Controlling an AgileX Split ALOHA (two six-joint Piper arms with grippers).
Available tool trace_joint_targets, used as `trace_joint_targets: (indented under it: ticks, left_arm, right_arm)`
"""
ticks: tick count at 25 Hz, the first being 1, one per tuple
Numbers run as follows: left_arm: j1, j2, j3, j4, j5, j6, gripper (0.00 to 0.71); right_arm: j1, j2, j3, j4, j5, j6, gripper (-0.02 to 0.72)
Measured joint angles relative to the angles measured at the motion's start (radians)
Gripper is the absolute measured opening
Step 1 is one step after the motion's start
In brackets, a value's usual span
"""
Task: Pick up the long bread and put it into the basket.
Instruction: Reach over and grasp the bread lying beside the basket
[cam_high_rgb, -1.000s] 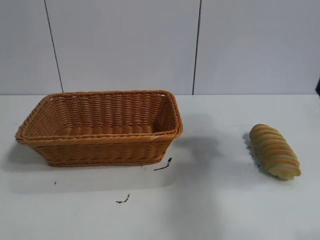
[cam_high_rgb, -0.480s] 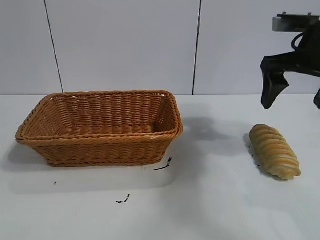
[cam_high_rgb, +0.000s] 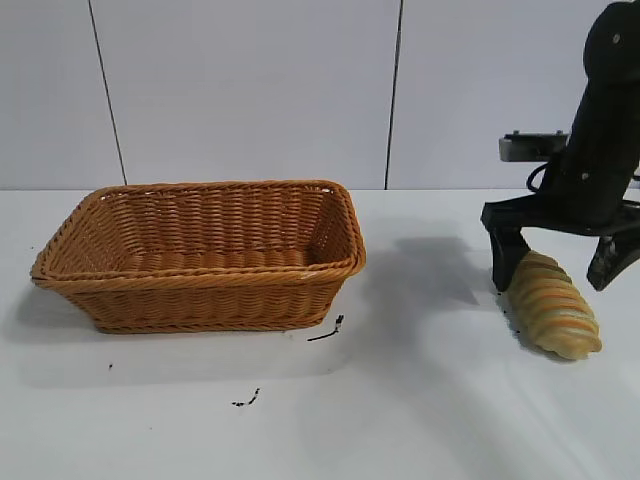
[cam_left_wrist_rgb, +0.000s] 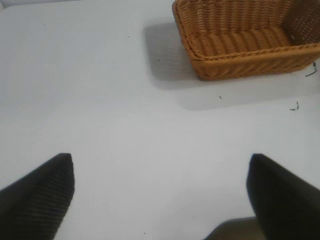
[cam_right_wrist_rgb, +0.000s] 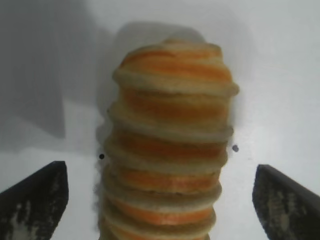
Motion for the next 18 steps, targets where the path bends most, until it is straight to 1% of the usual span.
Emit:
trace_joint_targets:
  ticks: [1,2,3,4,5,6,7,8,10,13,16,17,18]
  left_arm:
    - [0.000,0.000,0.000,0.000,0.000,0.000,0.696]
    - [0.000,0.000,0.000,0.000,0.000,0.000,0.696]
    - [0.000,0.000,0.000,0.000,0.000,0.000,0.696]
    - [0.000,0.000,0.000,0.000,0.000,0.000,0.696]
    - [0.000,0.000,0.000,0.000,0.000,0.000,0.696]
    - [0.000,0.000,0.000,0.000,0.000,0.000,0.696]
    - [0.000,0.000,0.000,0.000,0.000,0.000,0.696]
    - [0.000,0.000,0.000,0.000,0.000,0.000,0.696]
    - [0.000,0.000,0.000,0.000,0.000,0.000,0.696]
    - [0.000,0.000,0.000,0.000,0.000,0.000,0.696]
    - [0.000,0.000,0.000,0.000,0.000,0.000,0.696]
    - [0.000,0.000,0.000,0.000,0.000,0.000,0.696]
    - [0.000,0.000,0.000,0.000,0.000,0.000,0.696]
  right_arm:
    - [0.000,0.001,0.000,-0.001,-0.001,-0.001,0.652]
    - [0.000,0.001,-0.001,-0.001,-0.001,-0.001,0.596]
    - [0.000,0.001,-0.002,-0.001,-0.001,-0.001,0.519]
    - [0.000,0.002,-0.003,-0.001,0.005,-0.001,0.361]
    - [0.000,0.002,-0.003,-0.001,0.005,-0.001,0.281]
    - [0.000,0.002,-0.003,-0.001,0.008,-0.002,0.220]
    - [0.000,-0.001,-0.003,-0.001,0.010,-0.006,0.186]
    - [0.000,-0.006,-0.006,-0.001,0.017,-0.009,0.163]
    - [0.000,-0.028,-0.026,-0.002,0.052,-0.031,0.153]
    - [0.000,-0.092,-0.106,-0.002,0.137,-0.073,0.151]
    - [0.000,-0.149,-0.214,-0.003,0.235,-0.081,0.143]
    - [0.000,-0.149,-0.214,-0.003,0.235,-0.081,0.143]
    - [0.000,-0.160,-0.257,-0.003,0.280,-0.084,0.143]
